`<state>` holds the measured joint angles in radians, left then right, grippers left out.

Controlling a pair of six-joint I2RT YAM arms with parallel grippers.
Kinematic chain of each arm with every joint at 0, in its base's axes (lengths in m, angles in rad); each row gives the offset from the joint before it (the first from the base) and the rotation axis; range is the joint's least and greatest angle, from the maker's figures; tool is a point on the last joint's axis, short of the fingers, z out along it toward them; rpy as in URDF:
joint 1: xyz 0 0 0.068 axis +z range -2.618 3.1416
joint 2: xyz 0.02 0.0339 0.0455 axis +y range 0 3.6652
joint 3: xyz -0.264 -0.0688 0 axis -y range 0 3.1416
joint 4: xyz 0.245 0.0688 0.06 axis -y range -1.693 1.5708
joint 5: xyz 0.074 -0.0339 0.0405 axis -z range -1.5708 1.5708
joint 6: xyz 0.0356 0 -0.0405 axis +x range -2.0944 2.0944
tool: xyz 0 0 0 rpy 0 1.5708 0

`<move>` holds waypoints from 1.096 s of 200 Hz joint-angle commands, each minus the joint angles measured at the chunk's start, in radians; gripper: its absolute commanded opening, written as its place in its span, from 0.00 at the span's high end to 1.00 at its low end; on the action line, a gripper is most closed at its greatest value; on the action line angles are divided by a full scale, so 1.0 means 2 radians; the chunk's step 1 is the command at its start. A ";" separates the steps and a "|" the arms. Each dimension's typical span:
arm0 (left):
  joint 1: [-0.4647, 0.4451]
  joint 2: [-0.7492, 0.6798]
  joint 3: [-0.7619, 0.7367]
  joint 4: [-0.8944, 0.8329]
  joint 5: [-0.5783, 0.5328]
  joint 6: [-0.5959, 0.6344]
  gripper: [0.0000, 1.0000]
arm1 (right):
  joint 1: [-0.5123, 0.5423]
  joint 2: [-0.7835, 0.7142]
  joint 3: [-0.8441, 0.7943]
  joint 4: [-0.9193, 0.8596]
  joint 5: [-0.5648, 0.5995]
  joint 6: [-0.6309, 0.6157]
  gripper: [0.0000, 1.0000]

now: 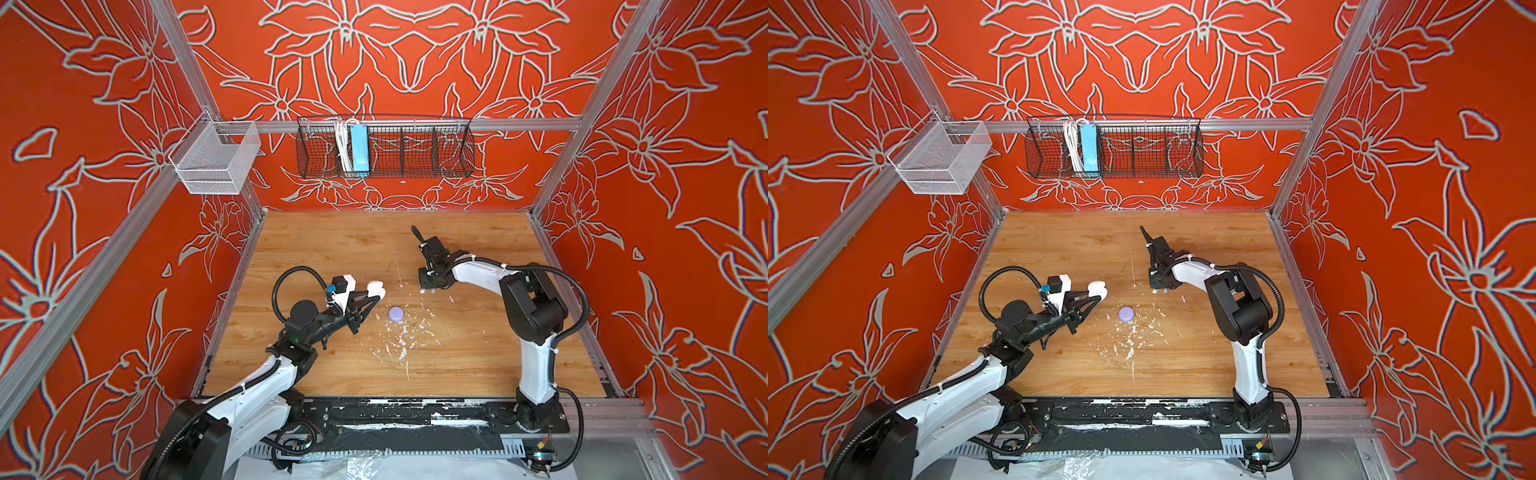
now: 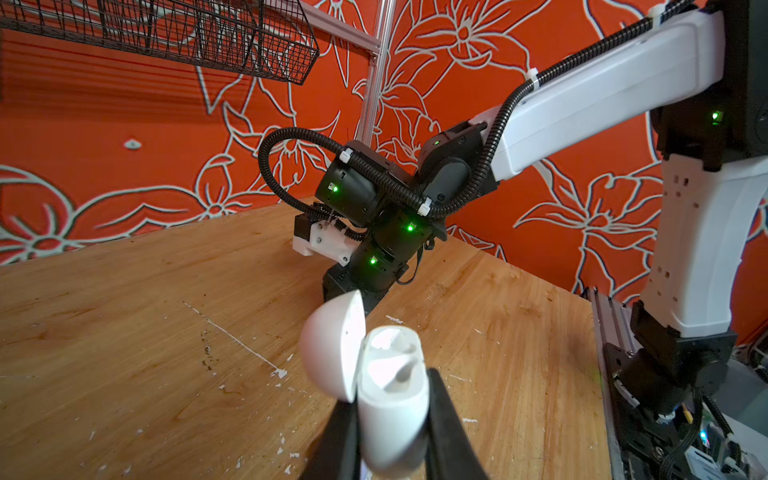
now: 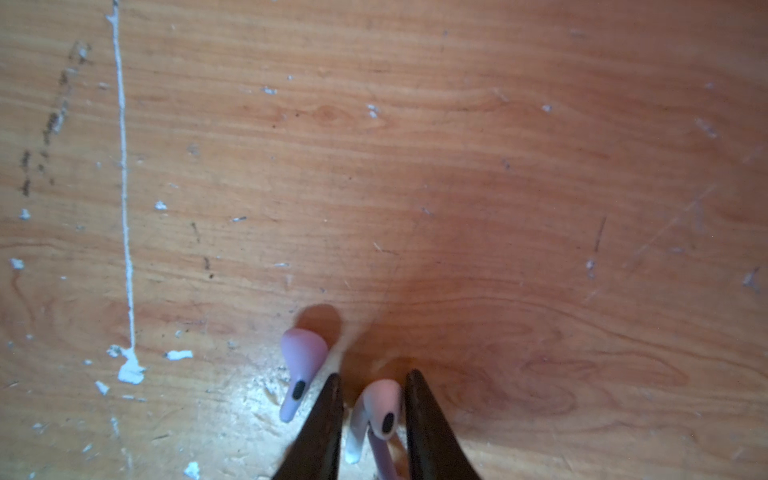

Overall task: Insert the wireless bluetooth earbuds into the charging case
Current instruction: 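Close the right gripper on the lilac earbud stem and lift it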

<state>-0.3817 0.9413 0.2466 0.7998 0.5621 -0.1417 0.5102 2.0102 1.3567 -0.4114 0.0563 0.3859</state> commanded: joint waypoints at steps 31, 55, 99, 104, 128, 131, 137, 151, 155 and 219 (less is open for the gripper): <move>-0.004 -0.006 0.009 0.004 0.006 0.007 1.00 | 0.012 0.009 0.002 -0.018 0.015 0.010 0.72; -0.004 -0.008 0.008 0.003 0.006 0.008 1.00 | 0.016 0.012 0.004 -0.017 0.017 0.011 0.72; -0.005 -0.010 0.007 0.003 0.005 0.009 1.00 | 0.019 0.017 0.005 -0.017 0.025 0.014 0.75; -0.005 -0.010 0.007 0.003 0.005 0.009 1.00 | 0.018 0.016 0.005 -0.017 0.024 0.014 0.76; -0.005 -0.007 0.009 0.004 0.007 0.008 1.00 | 0.021 0.012 0.001 -0.015 0.028 0.014 0.77; -0.005 -0.007 0.009 0.004 0.007 0.008 1.00 | 0.020 0.012 0.000 -0.014 0.029 0.014 0.77; -0.004 -0.008 0.008 0.003 0.006 0.009 1.00 | 0.020 0.011 -0.002 -0.013 0.029 0.015 0.77; -0.005 -0.010 0.007 0.003 0.006 0.009 1.00 | 0.021 0.009 -0.002 -0.012 0.027 0.016 0.78; -0.005 -0.010 0.008 0.004 0.006 0.009 1.00 | 0.021 0.008 -0.002 -0.012 0.027 0.015 0.79; -0.006 -0.008 0.009 0.003 0.008 0.009 1.00 | 0.027 -0.040 -0.029 0.020 0.022 0.032 0.83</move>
<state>-0.3874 0.9360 0.2466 0.7937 0.5625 -0.1310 0.5480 1.9938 1.3273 -0.3805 0.0895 0.4118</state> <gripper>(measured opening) 0.216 0.178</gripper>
